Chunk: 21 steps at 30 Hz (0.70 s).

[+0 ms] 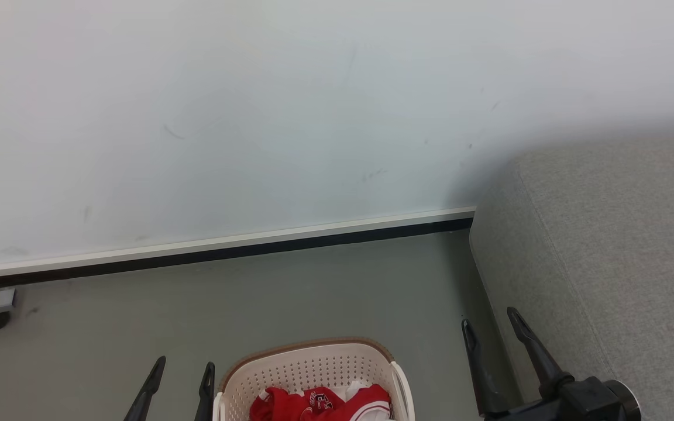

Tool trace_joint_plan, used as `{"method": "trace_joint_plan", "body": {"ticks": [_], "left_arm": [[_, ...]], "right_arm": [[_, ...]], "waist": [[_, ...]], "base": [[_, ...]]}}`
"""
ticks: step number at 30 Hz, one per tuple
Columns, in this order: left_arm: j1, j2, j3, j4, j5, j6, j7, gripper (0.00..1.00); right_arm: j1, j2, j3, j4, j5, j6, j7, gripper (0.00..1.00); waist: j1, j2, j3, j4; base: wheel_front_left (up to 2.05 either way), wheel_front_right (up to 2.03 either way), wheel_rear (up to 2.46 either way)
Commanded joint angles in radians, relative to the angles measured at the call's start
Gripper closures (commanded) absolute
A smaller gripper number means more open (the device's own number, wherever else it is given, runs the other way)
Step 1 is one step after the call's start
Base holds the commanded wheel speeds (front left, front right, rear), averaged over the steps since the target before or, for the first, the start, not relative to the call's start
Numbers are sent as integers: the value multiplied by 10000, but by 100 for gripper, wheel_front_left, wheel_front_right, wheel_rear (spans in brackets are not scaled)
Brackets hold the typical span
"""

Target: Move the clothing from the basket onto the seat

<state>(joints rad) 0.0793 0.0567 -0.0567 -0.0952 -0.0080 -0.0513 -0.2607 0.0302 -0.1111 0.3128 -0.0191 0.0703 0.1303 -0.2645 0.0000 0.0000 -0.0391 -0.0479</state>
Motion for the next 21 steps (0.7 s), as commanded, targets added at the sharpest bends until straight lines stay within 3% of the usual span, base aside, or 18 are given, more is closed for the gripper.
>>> {"method": "trace_joint_plan", "body": {"ticks": [1, 21], "left_arm": [[65, 48, 52, -20, 40, 0, -45, 0], [15, -3, 97, 63, 26, -59, -45, 0]], "right_arm": [[15, -59, 46, -31, -13, 7, -20, 0], [57, 15, -101, -168, 43, 7, -20, 0]], "waist": [[0, 0, 0, -6], [0, 0, 140, 80]], "base": [[0, 0, 0], [0, 0, 0]]}}
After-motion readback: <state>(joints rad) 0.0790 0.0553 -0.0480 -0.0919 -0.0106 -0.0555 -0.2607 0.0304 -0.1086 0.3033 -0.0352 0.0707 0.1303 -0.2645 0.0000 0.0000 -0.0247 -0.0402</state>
